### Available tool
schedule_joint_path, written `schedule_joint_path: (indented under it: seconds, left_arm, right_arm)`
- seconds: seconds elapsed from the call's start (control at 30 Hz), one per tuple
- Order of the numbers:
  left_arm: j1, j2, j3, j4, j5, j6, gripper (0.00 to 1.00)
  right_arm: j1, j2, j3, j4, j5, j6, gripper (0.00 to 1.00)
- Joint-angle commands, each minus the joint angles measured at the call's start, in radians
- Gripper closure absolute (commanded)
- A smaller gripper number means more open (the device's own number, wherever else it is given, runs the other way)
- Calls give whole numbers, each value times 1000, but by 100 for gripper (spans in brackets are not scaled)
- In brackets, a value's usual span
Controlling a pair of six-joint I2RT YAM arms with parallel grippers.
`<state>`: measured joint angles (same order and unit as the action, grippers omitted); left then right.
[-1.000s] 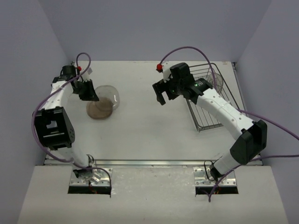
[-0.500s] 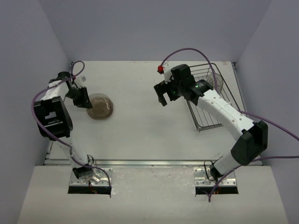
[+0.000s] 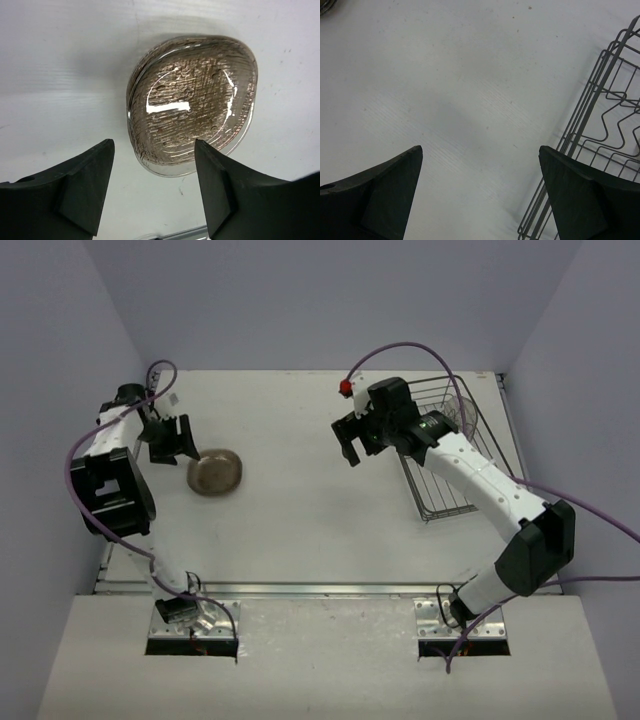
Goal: Unload the plates from the dish rack
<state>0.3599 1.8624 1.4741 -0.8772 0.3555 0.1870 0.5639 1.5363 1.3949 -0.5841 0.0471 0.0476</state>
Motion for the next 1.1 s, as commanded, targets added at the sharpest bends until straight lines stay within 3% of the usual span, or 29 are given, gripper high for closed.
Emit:
schedule_joint_path:
  seconds: [0.0, 0.2, 0.4, 0.57, 0.7, 1.07]
  left_arm:
    - [1, -167, 99, 39, -7, 23, 36]
    - [-57, -332, 111, 76, -98, 87, 35]
    - [-302, -480, -73, 153, -279, 116, 34]
    - [-394, -514, -146, 192, -303, 72, 34]
    - [-400, -512, -155, 208, -305, 57, 34]
    - [-400, -500, -166, 219, -294, 46, 34]
  right_arm:
    - [-86, -35, 30, 32, 36, -9, 1]
    - [-302, 36, 74, 34, 34, -54, 4]
    - [-531, 186, 183, 36, 73, -153, 22]
    - [-675, 302, 306, 38, 148, -201, 32]
    - [-714, 355, 342, 43, 180, -198, 38]
    - [-720, 371, 194, 186, 202, -29, 49]
